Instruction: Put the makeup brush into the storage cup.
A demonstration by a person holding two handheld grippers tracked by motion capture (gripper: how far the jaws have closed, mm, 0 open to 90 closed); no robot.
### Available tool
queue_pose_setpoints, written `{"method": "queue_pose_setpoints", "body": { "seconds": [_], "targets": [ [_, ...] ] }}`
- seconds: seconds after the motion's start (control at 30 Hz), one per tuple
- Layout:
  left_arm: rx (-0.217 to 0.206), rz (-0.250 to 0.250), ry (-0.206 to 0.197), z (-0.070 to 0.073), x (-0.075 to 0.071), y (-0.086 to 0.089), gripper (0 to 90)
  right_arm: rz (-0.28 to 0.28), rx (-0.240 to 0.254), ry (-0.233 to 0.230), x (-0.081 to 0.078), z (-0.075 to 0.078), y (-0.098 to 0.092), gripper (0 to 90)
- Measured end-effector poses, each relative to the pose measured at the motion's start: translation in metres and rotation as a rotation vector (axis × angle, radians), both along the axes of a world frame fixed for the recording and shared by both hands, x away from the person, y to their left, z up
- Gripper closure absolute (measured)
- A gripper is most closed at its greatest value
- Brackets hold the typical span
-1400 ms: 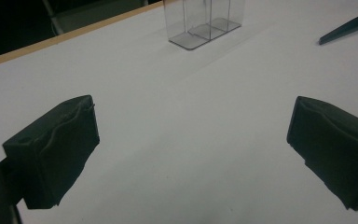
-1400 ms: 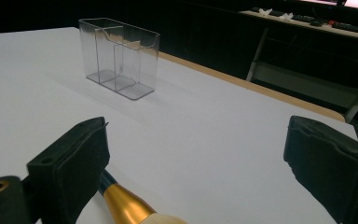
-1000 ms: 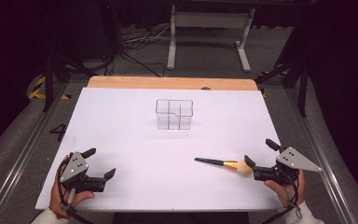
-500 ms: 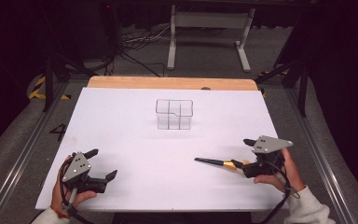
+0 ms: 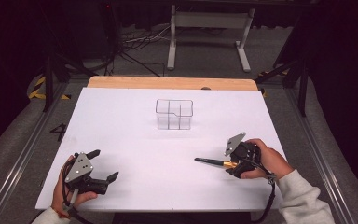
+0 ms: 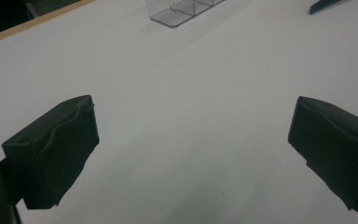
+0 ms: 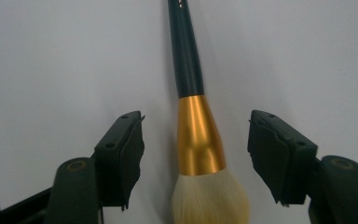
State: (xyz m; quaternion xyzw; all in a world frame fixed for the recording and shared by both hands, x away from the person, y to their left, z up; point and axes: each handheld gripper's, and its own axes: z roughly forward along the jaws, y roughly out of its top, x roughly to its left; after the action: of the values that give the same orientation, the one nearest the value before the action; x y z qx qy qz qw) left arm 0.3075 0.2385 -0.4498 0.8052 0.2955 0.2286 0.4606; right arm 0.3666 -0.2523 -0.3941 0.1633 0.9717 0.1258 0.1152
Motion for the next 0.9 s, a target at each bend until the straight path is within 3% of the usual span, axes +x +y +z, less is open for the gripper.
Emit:
{"method": "queue_pose_setpoints", "body": {
  "seconds": [0.07,0.27,0.9],
  "targets": [
    [0.005,0.000,0.000,0.000,0.000,0.000,2.2,-0.003,-0.042,0.021,0.004,-0.002,0.002,38.6],
    [0.009,-0.004,0.004,0.000,0.000,-0.001,2.4,0.001,-0.092,0.077,0.013,-0.009,0.000,44.7],
    [0.021,-0.013,0.007,-0.001,0.000,-0.004,2.7,-0.003,-0.111,0.136,0.023,-0.023,-0.001,61.2]
  ]
}}
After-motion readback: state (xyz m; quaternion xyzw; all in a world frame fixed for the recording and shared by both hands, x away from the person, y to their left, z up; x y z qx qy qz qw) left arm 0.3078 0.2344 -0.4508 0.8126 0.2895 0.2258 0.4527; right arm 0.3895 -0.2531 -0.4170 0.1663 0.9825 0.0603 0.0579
